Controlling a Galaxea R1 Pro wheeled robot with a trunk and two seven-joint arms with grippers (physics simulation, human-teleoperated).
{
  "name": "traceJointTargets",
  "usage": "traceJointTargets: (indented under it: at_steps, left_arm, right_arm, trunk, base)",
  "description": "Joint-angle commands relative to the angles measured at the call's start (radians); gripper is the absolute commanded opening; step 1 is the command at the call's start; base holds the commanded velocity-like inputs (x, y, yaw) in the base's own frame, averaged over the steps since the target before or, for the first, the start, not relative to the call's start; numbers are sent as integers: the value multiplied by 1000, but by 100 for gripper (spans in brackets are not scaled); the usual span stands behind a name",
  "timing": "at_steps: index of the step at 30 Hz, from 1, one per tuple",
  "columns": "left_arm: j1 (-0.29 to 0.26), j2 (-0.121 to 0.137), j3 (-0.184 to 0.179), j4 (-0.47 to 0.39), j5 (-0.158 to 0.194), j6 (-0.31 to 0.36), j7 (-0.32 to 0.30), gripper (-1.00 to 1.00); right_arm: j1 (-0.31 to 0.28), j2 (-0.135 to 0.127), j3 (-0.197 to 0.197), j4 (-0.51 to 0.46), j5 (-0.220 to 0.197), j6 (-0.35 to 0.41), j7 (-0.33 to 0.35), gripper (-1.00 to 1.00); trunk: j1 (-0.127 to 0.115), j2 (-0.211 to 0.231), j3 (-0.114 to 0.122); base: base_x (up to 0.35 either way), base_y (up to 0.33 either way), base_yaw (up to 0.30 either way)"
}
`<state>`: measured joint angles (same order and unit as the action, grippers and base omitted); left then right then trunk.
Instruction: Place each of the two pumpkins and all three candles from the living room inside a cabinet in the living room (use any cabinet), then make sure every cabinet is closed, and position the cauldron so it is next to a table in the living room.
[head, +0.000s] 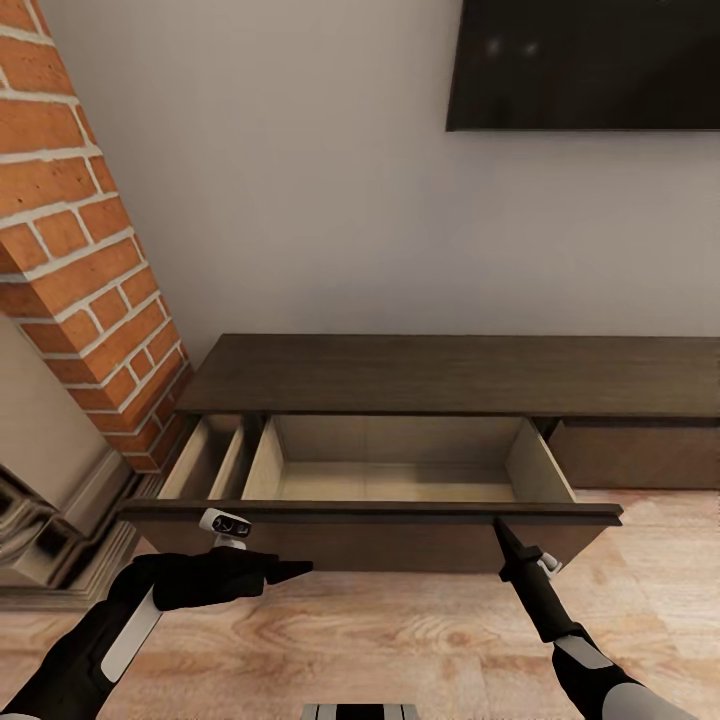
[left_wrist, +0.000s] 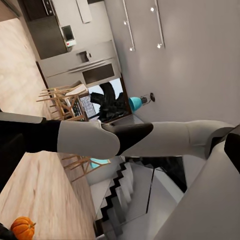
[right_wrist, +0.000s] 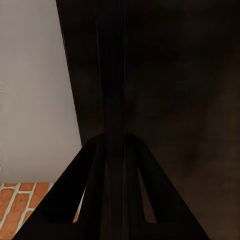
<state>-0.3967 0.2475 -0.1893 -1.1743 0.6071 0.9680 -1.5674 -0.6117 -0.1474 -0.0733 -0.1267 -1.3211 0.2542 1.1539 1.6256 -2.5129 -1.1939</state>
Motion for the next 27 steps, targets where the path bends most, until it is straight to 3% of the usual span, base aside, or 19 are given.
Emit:
traceJointTargets:
  at_steps: [1, 27]
  left_arm:
    - [-1, 1, -2, 0, 2, 11, -3, 100]
    - [-1, 1, -2, 2, 2, 11, -3, 100]
  right_arm:
    - [0, 0, -13, 1, 0, 16, 9, -100]
    - [0, 0, -13, -1, 0, 16, 10, -100]
  trunk:
    - [0, 0, -1]
    - [0, 0, -1]
  base:
    - [-20, 0, 0]
    - [-39, 0, 0]
